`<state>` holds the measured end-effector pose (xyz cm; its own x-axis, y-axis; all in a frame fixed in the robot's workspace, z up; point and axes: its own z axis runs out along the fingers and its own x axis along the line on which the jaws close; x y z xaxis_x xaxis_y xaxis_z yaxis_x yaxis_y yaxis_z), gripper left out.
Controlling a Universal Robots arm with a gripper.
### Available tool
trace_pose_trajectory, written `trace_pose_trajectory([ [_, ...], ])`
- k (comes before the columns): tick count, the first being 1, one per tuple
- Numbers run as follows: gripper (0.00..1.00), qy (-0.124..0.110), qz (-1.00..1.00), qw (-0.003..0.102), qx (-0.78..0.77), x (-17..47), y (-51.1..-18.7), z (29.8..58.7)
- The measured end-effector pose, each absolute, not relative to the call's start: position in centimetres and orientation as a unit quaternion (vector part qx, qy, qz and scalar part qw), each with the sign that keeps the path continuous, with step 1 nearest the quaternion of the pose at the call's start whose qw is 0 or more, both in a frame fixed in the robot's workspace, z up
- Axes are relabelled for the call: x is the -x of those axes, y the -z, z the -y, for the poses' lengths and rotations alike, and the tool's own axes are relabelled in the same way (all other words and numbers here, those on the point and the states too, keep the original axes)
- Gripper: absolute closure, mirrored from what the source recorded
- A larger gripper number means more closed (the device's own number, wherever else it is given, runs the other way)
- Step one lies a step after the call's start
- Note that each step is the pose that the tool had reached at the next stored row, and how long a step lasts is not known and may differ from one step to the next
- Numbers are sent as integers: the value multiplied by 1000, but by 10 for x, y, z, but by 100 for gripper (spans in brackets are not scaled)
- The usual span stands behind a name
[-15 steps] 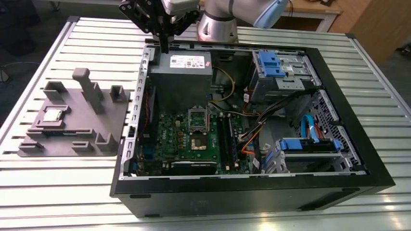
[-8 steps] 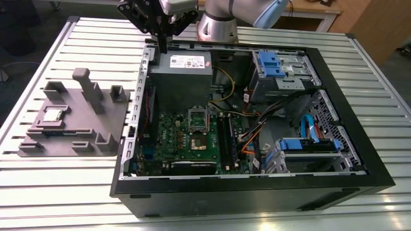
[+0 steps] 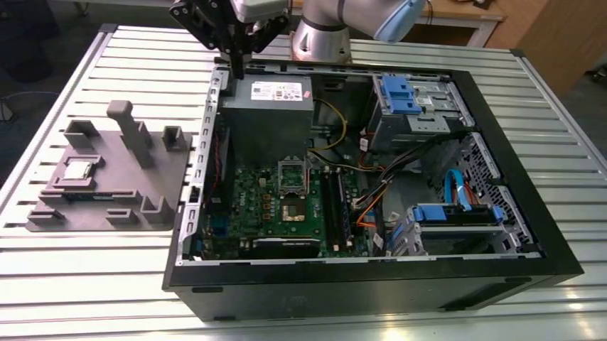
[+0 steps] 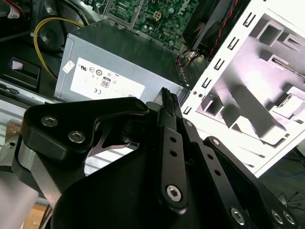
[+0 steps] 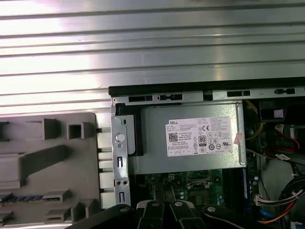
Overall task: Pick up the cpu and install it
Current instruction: 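Reach for the cpu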
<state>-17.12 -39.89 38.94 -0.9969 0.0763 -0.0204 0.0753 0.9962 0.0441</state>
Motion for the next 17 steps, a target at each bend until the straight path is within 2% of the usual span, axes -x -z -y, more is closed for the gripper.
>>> trace_pose_trajectory([
  [17,90,-22,-999,10,-38,179,-388,399],
])
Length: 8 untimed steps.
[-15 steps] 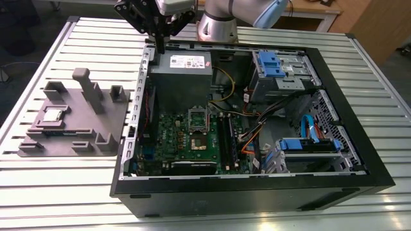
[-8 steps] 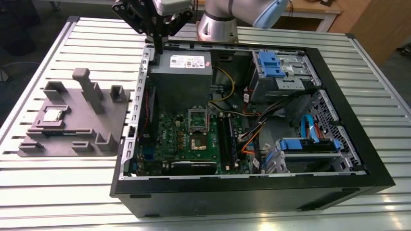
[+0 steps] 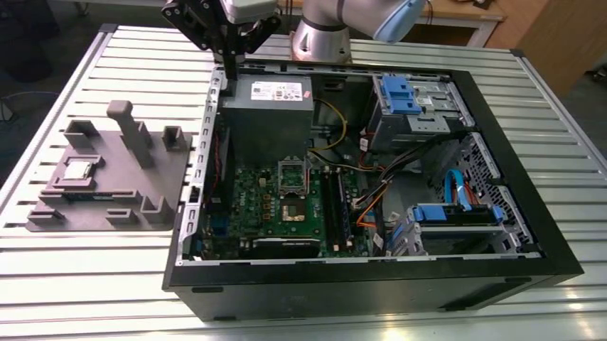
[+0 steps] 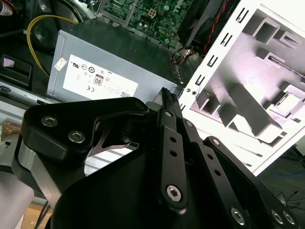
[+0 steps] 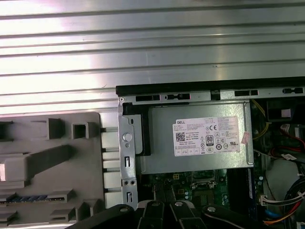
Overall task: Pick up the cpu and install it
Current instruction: 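Reach for the cpu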
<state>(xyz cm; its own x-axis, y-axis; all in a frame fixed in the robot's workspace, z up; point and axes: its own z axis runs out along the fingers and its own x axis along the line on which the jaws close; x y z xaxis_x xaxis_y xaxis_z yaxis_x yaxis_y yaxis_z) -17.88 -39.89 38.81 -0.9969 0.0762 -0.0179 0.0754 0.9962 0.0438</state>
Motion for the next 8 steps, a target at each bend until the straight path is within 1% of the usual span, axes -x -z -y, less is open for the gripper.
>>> trace_pose_trajectory([
  [8,90,-22,-999,9,-38,182,-387,399],
])
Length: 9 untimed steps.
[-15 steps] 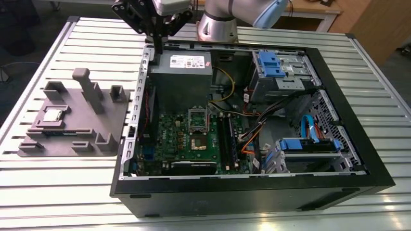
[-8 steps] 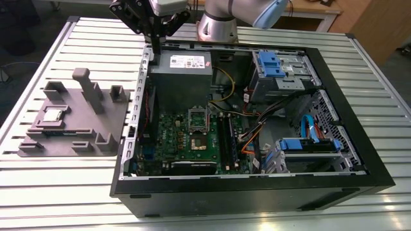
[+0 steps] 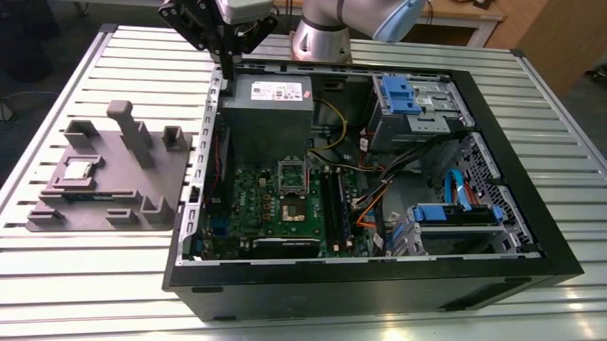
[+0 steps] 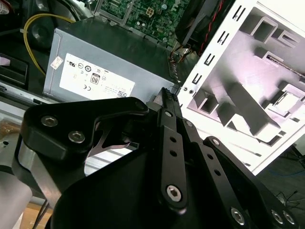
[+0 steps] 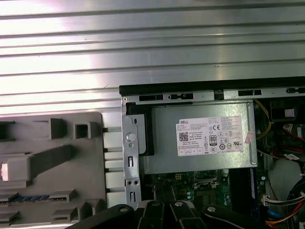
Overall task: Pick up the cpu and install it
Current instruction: 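Reach for the cpu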
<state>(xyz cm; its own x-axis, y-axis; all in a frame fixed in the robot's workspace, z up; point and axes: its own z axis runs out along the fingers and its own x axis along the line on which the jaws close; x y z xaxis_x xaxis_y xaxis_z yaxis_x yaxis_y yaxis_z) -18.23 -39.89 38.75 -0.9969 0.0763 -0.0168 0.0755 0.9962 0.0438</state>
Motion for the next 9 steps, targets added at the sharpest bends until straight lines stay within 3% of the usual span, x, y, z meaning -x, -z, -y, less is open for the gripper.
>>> trace_pose_trajectory([
  [9,90,-22,-999,9,-38,186,-387,399],
])
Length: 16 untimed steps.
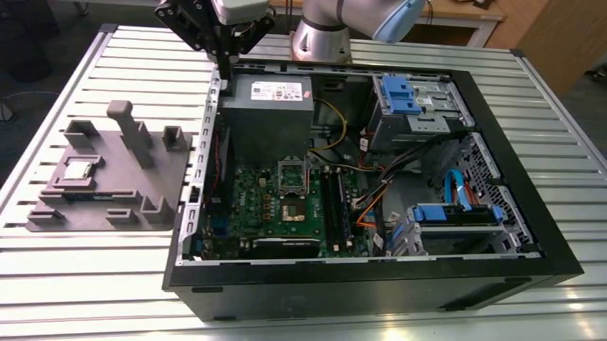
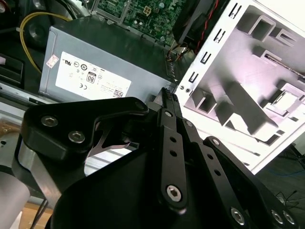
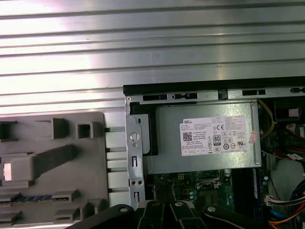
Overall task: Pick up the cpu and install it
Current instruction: 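Reach for the cpu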
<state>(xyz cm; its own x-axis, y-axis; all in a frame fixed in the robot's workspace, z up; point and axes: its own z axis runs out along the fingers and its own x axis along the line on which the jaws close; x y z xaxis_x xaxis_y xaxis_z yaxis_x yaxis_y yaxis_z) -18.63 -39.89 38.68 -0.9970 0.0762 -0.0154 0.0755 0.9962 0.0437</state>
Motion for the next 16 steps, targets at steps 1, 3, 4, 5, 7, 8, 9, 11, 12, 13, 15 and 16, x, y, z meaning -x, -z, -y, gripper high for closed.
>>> trace_pose_trajectory([
  [1,90,-22,-999,8,-38,187,-387,399],
  [3,90,-22,-999,8,-38,188,-387,399],
  [4,90,-22,-999,8,-38,188,-386,399],
  [5,90,-22,-999,8,-38,189,-386,399],
  [7,90,-22,-999,8,-38,190,-386,399],
  [8,90,-22,-999,8,-38,190,-386,399],
  [9,90,-22,-999,8,-38,191,-386,399],
  [11,90,-22,-999,8,-38,192,-386,399],
  [12,90,-22,-999,8,-38,192,-386,399],
  [13,90,-21,-999,8,-38,193,-386,399],
  [15,90,-21,-999,7,-38,194,-386,399],
  [16,90,-21,-999,7,-38,195,-386,399],
])
